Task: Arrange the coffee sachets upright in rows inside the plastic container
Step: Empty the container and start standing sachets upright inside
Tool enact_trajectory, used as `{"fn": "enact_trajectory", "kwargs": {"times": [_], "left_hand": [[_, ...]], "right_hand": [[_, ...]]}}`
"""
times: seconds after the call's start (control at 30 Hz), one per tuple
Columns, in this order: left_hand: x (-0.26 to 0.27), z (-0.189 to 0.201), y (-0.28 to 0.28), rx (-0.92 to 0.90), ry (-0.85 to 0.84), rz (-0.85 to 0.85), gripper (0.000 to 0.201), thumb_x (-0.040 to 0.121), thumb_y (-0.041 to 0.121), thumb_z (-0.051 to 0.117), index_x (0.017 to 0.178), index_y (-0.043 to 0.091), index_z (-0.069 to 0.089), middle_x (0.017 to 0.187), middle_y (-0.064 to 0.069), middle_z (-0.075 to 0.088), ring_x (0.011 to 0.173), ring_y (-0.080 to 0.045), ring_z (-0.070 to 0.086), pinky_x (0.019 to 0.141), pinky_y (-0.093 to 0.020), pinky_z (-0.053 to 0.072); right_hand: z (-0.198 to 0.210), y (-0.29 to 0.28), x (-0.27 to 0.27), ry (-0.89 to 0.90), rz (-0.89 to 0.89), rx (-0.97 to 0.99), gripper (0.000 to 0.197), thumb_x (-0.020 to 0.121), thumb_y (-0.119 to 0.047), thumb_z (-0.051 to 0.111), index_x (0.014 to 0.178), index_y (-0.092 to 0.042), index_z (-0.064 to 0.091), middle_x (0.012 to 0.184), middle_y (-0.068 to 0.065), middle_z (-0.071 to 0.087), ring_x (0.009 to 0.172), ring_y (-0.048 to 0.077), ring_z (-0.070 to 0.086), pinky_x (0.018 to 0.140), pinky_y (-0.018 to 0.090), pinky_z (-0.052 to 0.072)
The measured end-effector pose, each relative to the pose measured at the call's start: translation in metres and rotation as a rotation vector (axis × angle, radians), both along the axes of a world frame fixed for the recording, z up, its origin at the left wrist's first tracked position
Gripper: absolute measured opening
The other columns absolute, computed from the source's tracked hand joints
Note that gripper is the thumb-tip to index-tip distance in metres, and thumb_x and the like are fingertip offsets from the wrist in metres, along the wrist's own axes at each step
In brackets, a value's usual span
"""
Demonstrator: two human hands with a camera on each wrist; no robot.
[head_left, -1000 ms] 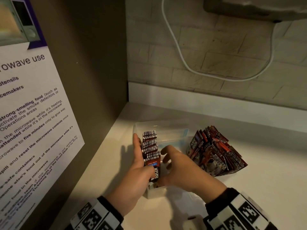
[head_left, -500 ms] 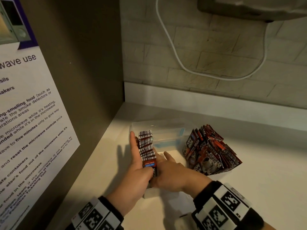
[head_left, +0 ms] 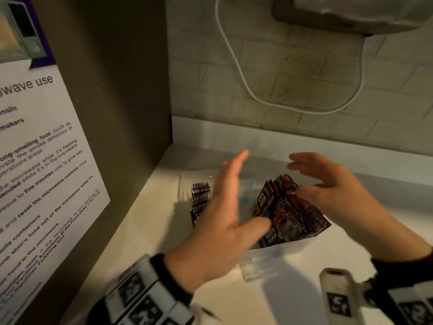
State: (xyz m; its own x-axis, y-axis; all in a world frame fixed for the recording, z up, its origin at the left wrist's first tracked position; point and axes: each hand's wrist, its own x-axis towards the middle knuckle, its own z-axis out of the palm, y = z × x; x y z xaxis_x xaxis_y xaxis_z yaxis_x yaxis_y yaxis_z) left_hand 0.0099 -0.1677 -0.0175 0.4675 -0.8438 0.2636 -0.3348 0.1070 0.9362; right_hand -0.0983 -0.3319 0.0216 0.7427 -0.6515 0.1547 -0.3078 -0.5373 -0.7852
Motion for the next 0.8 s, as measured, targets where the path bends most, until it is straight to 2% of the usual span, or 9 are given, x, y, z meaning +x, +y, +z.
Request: {"fn": "enact_trajectory", "kwargs": {"times": [0.03, 0.13, 0.23, 0.33, 0.4, 0.47, 0.63, 0.73, 0.8], "left_hand": [[-0.006, 0.001, -0.01, 0.052, 0.028, -0.035, 0.092, 0.083, 0.018, 0.065, 0.144, 0.054, 0.007, 0.154, 0.027, 0.009, 0.134, 0.017, 0.007, 0.104, -0.003, 0.012], [-0.012, -0.007, -0.047, 0.271, 0.101, -0.061, 0.106, 0.081, 0.017, 0.071, 0.152, 0.039, -0.005, 0.158, 0.012, 0.005, 0.136, 0.0, 0.015, 0.1, -0.018, 0.019], [-0.01, -0.016, -0.073, 0.463, 0.164, -0.084, 0.129, 0.073, 0.024, 0.082, 0.15, 0.035, -0.02, 0.16, 0.002, -0.008, 0.148, -0.017, 0.0, 0.112, -0.032, 0.018], [-0.009, -0.031, -0.085, 0.542, 0.174, -0.063, 0.142, 0.062, 0.034, 0.09, 0.147, 0.037, -0.025, 0.16, 0.001, -0.015, 0.148, -0.021, -0.01, 0.118, -0.044, 0.011], [-0.006, -0.039, -0.09, 0.565, 0.122, -0.027, 0.145, 0.057, 0.039, 0.091, 0.147, 0.04, -0.022, 0.158, 0.001, -0.004, 0.147, -0.026, -0.001, 0.119, -0.049, 0.016], [-0.005, -0.045, -0.093, 0.565, 0.072, -0.013, 0.144, 0.055, 0.039, 0.092, 0.148, 0.04, -0.018, 0.153, 0.001, 0.005, 0.144, -0.027, 0.008, 0.117, -0.05, 0.02], [-0.003, -0.052, -0.1, 0.633, -0.026, 0.01, 0.13, 0.059, 0.043, 0.089, 0.15, 0.029, -0.003, 0.148, -0.003, 0.012, 0.14, -0.026, 0.018, 0.115, -0.044, 0.026], [-0.004, -0.055, -0.105, 0.68, -0.05, -0.002, 0.112, 0.067, 0.039, 0.085, 0.146, 0.019, 0.009, 0.144, -0.006, 0.019, 0.137, -0.027, 0.025, 0.112, -0.039, 0.028], [-0.004, -0.056, -0.106, 0.707, -0.077, -0.001, 0.108, 0.069, 0.039, 0.084, 0.145, 0.016, 0.011, 0.146, -0.006, 0.023, 0.138, -0.027, 0.025, 0.112, -0.037, 0.024]], "right_hand": [[0.003, -0.007, -0.005, 0.03, 0.005, -0.028, 0.058, 0.08, -0.005, 0.068, 0.128, -0.033, 0.051, 0.123, -0.016, 0.059, 0.122, 0.008, 0.048, 0.098, 0.033, 0.043], [0.009, -0.021, -0.017, 0.243, 0.132, -0.037, 0.089, 0.067, -0.014, 0.083, 0.137, -0.042, 0.036, 0.138, -0.02, 0.042, 0.128, 0.014, 0.041, 0.088, 0.02, 0.039], [0.009, -0.035, -0.023, 0.482, 0.293, -0.026, 0.124, 0.054, -0.017, 0.091, 0.144, -0.051, 0.013, 0.143, -0.028, 0.017, 0.13, -0.009, 0.016, 0.103, 0.02, 0.022], [0.004, -0.043, -0.023, 0.65, 0.357, -0.071, 0.141, 0.041, -0.032, 0.095, 0.139, -0.062, -0.002, 0.145, -0.033, 0.001, 0.137, -0.003, 0.005, 0.112, 0.028, 0.018], [0.0, -0.047, -0.02, 0.722, 0.393, -0.113, 0.141, 0.033, -0.042, 0.09, 0.131, -0.069, -0.008, 0.15, -0.03, -0.007, 0.143, 0.006, -0.001, 0.118, 0.04, 0.016], [-0.003, -0.049, -0.016, 0.768, 0.417, -0.15, 0.139, 0.034, -0.044, 0.088, 0.124, -0.073, -0.014, 0.15, -0.03, -0.012, 0.143, 0.007, -0.006, 0.119, 0.044, 0.015], [-0.011, -0.05, -0.001, 0.814, 0.44, -0.283, 0.143, 0.028, -0.054, 0.084, 0.125, -0.073, -0.019, 0.152, -0.025, -0.018, 0.145, 0.014, -0.016, 0.117, 0.056, 0.006], [-0.017, -0.051, 0.009, 0.85, 0.442, -0.327, 0.144, 0.041, -0.049, 0.089, 0.134, -0.063, -0.019, 0.153, -0.021, -0.024, 0.143, 0.017, -0.025, 0.115, 0.056, -0.008], [-0.021, -0.052, 0.014, 0.87, 0.449, -0.347, 0.14, 0.048, -0.05, 0.088, 0.136, -0.059, -0.021, 0.153, -0.018, -0.028, 0.141, 0.019, -0.028, 0.113, 0.054, -0.01]]}}
